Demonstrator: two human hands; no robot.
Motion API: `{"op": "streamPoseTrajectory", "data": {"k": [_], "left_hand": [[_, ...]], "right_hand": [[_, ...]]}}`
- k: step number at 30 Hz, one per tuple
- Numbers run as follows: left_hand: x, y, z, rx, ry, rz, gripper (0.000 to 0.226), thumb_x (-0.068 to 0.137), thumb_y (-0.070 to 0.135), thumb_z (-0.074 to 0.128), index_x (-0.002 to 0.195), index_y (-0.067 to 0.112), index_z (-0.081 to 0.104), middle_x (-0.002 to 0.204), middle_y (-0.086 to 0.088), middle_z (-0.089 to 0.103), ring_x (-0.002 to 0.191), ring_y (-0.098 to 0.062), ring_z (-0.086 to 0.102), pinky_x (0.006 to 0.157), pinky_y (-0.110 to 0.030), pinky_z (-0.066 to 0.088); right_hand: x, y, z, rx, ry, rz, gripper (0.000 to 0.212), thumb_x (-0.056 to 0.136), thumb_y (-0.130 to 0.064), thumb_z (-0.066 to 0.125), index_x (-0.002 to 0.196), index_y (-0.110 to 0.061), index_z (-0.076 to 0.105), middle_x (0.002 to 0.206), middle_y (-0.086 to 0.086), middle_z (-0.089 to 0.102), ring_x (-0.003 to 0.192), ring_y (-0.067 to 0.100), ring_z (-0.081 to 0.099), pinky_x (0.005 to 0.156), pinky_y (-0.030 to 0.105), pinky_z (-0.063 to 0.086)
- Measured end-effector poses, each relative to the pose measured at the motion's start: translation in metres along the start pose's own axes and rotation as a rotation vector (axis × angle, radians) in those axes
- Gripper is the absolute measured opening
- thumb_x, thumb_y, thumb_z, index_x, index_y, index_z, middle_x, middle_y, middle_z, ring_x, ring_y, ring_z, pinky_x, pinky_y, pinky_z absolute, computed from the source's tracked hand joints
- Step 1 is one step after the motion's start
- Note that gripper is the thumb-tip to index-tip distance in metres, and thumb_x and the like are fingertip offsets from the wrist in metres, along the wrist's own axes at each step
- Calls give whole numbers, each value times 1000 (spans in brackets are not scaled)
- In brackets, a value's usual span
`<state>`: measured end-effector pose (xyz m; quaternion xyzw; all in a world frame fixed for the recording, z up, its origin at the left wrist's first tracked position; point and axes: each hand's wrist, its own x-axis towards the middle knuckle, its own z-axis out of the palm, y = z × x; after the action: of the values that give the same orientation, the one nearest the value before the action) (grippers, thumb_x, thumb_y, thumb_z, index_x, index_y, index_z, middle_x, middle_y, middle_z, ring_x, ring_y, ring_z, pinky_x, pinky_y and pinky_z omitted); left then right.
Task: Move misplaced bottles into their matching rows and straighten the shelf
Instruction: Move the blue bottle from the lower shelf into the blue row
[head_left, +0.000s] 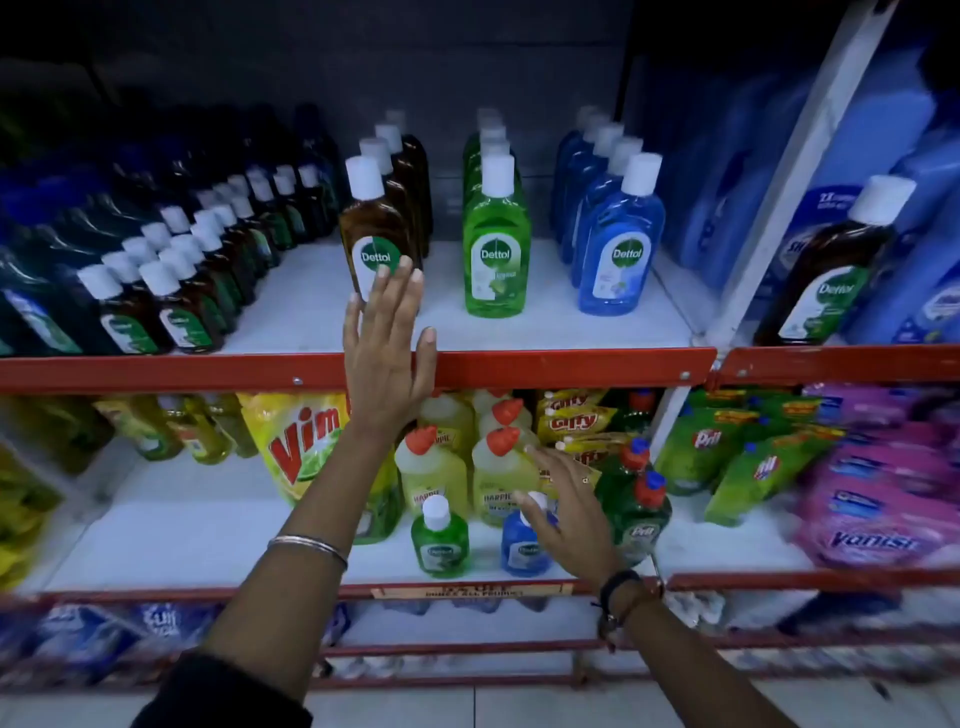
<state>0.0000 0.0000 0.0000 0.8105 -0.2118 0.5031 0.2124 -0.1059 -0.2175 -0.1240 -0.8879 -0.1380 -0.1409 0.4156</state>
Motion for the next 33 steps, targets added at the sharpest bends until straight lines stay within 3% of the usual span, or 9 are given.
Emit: {"op": "streamPoseTrajectory", "data": {"k": [4,8,11,17,20,23,26,30,33], "left_hand": [[-3,-12,6,226,-22,-24,51,103,34,36,151,16,35,155,-7,41,146,-25,28,123,-37,2],[-4,-15,11,292,-24,11,50,103,34,35,151,18,36,155,-5,42,147,-24,30,123,-40,7],[-3,-16,11,311,-32,-13,53,101,34,36,152,19,33,156,-5,41,147,-24,30,122,-43,8],[2,-22,11,371,-37,-25,63,95,38,39,155,22,26,158,-4,38,148,-24,31,119,-53,14],[0,-21,10,384,-42,-17,61,96,38,37,154,21,29,157,-5,40,147,-25,30,120,-50,10],[3,-22,11,381,-40,-3,59,97,39,35,153,20,32,156,-6,41,147,-25,30,121,-48,7],[-9,-22,8,380,-78,-8,58,98,39,33,153,20,32,156,-7,41,147,-25,30,120,-50,11],[-20,-24,10,358,-103,-13,57,99,39,33,153,20,33,156,-6,41,146,-26,32,119,-51,14],[19,-20,9,379,-50,-8,57,99,38,33,152,19,34,155,-6,42,146,-26,32,119,-52,16]], "right_hand": [[-15,18,7,75,-134,137,51,89,-47,57,133,-33,36,135,-8,44,121,9,44,102,29,38],[-10,25,5,185,-137,205,28,85,-27,70,107,-34,53,110,-5,58,98,5,56,87,24,43],[-3,24,0,251,-119,239,28,78,-22,77,95,-36,59,102,-2,64,92,3,60,80,16,47],[3,9,-20,354,-82,191,24,75,-25,78,96,-26,66,96,-5,65,91,10,63,80,24,51],[16,-12,-42,433,-11,139,28,72,-34,79,97,-27,69,94,-7,66,88,9,64,77,22,52],[34,-40,-68,506,59,77,26,71,-39,75,96,-35,69,96,-5,68,89,16,65,76,28,56],[43,-67,-90,545,134,-48,29,75,-42,73,102,-33,68,95,1,66,90,23,64,77,31,57],[71,-88,-117,609,233,-107,29,77,-19,73,105,-14,66,90,-9,71,86,11,65,74,21,55],[102,-118,-167,666,432,-224,26,78,-11,72,97,-28,71,88,-16,74,86,5,66,76,17,53]]}}
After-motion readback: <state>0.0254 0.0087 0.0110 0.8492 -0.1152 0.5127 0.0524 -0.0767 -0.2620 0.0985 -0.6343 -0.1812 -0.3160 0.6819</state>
